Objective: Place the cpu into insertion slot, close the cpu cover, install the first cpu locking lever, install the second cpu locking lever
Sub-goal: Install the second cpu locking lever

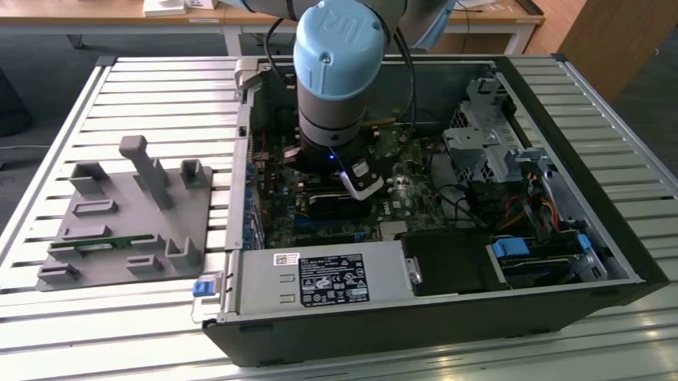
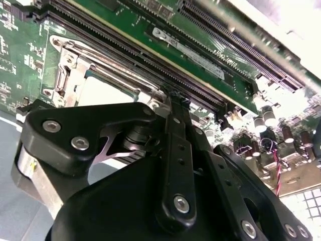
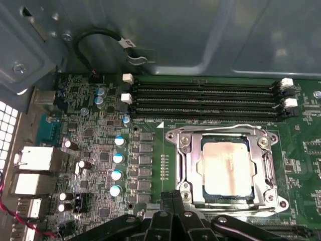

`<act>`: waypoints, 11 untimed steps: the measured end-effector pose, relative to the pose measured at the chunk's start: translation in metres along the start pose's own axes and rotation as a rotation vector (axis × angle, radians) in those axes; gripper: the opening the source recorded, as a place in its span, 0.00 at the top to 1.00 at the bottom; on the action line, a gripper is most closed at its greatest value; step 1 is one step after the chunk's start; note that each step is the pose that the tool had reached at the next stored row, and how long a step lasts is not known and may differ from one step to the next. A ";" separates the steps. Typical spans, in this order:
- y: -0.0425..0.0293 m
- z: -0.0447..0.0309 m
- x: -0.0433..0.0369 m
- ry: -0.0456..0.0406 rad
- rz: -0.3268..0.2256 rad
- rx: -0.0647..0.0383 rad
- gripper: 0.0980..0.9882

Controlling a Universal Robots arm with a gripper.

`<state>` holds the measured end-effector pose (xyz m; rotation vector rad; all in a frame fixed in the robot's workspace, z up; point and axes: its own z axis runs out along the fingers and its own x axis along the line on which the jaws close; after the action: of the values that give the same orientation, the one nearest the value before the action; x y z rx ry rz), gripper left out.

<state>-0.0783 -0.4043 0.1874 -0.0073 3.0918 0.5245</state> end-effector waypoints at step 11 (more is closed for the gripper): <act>0.0043 -0.0117 -0.0001 -0.0003 0.000 -0.002 0.99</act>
<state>-0.0783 -0.4042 0.1999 -0.0073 3.0911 0.5270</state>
